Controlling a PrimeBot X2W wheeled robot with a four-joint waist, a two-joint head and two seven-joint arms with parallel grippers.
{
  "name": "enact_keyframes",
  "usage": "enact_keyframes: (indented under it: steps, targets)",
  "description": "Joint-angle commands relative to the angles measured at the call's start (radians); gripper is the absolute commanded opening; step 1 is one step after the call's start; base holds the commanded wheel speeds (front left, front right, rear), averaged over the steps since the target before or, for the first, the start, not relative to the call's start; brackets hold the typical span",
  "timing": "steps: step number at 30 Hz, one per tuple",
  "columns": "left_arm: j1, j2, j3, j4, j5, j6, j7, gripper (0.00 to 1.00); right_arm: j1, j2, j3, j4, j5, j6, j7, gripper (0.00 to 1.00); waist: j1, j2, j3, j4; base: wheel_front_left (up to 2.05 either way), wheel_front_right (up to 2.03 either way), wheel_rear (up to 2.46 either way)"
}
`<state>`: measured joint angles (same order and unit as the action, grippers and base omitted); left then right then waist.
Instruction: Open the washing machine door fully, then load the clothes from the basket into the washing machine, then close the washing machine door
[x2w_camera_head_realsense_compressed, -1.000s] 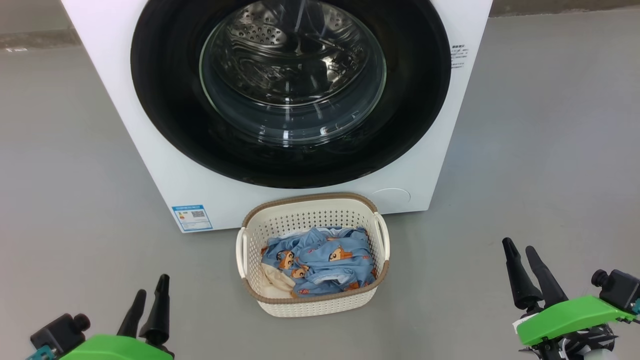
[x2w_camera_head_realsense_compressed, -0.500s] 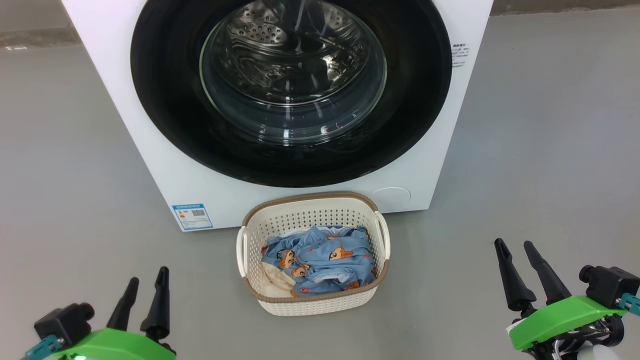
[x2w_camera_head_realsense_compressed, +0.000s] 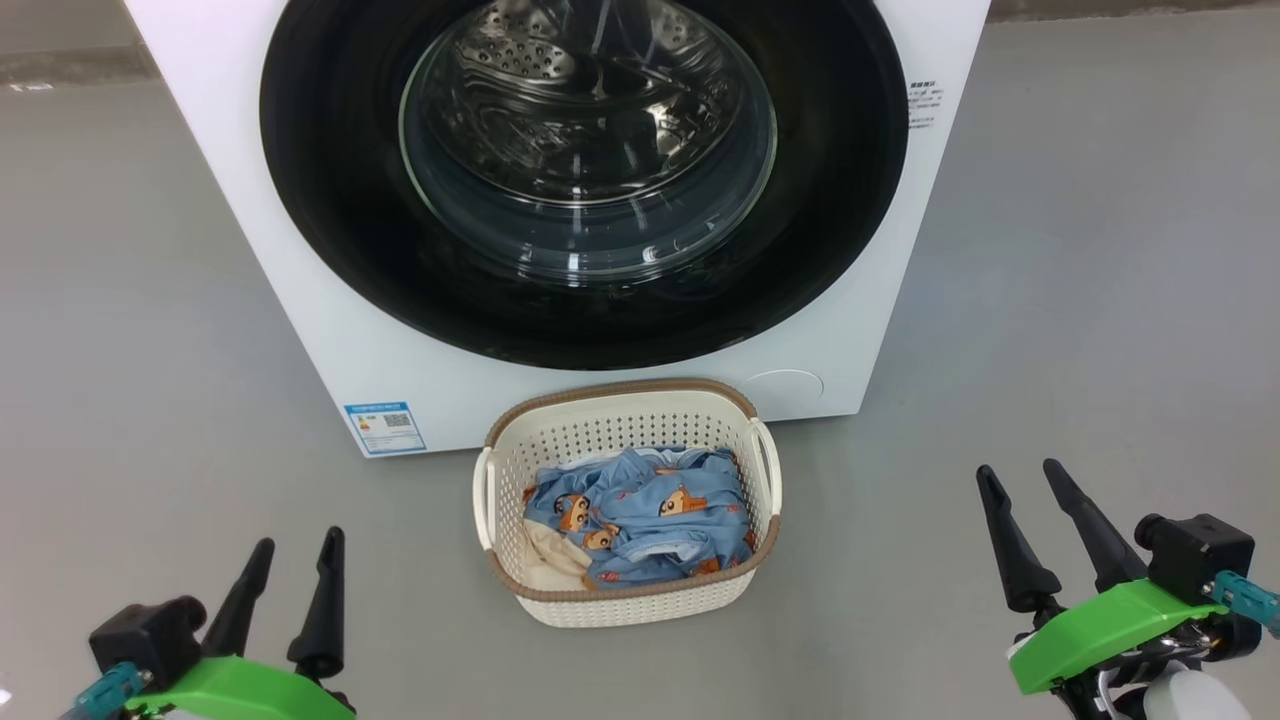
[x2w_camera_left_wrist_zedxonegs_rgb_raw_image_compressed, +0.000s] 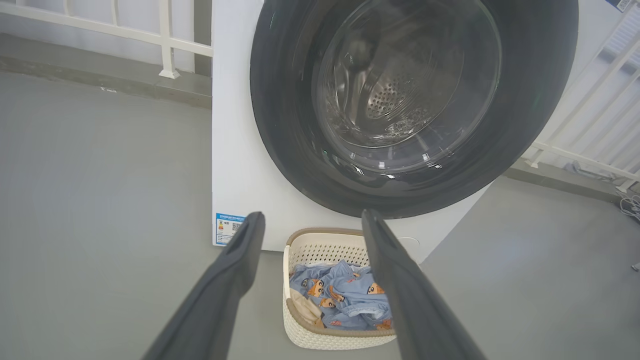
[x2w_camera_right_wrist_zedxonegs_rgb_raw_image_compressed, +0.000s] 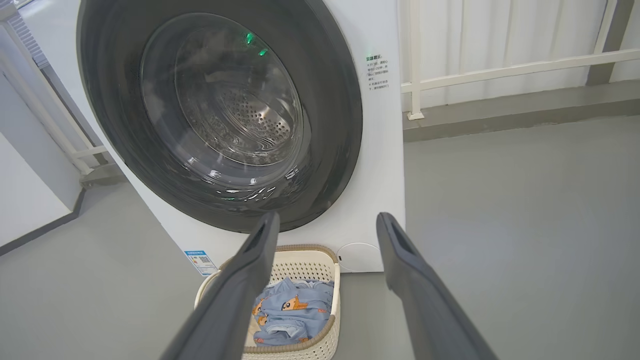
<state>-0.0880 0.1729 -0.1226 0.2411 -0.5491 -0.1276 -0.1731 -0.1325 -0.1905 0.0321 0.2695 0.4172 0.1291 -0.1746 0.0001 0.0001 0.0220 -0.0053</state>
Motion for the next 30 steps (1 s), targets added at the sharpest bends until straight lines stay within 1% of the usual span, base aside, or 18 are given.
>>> enact_keyframes:
  steps: [1,13,26,30]
  targets:
    - [-0.050,0.028,0.021,-0.031,0.044,-0.002,-0.018,1.00,-0.048,-0.021,0.026,-0.024,-0.042,0.001,-0.018,1.00,-0.0001,-0.0001,-0.002,-0.001,0.00,0.00,0.00]
    - [-0.049,0.048,0.001,-0.028,0.166,-0.003,-0.054,1.00,-0.053,-0.032,0.038,-0.014,-0.156,0.001,-0.053,1.00,-0.0001,-0.0001,-0.011,-0.002,0.00,0.00,0.00]
    - [-0.054,0.052,0.017,-0.008,0.285,-0.003,-0.089,1.00,-0.060,-0.034,0.032,0.002,-0.233,0.002,-0.087,1.00,-0.0001,-0.0001,-0.012,0.004,0.00,0.00,0.00]
    - [-0.055,0.042,0.040,0.002,0.290,-0.003,-0.089,1.00,-0.060,-0.022,0.006,0.017,-0.233,0.002,-0.087,1.00,-0.0001,-0.0001,-0.012,0.006,0.00,0.00,0.00]
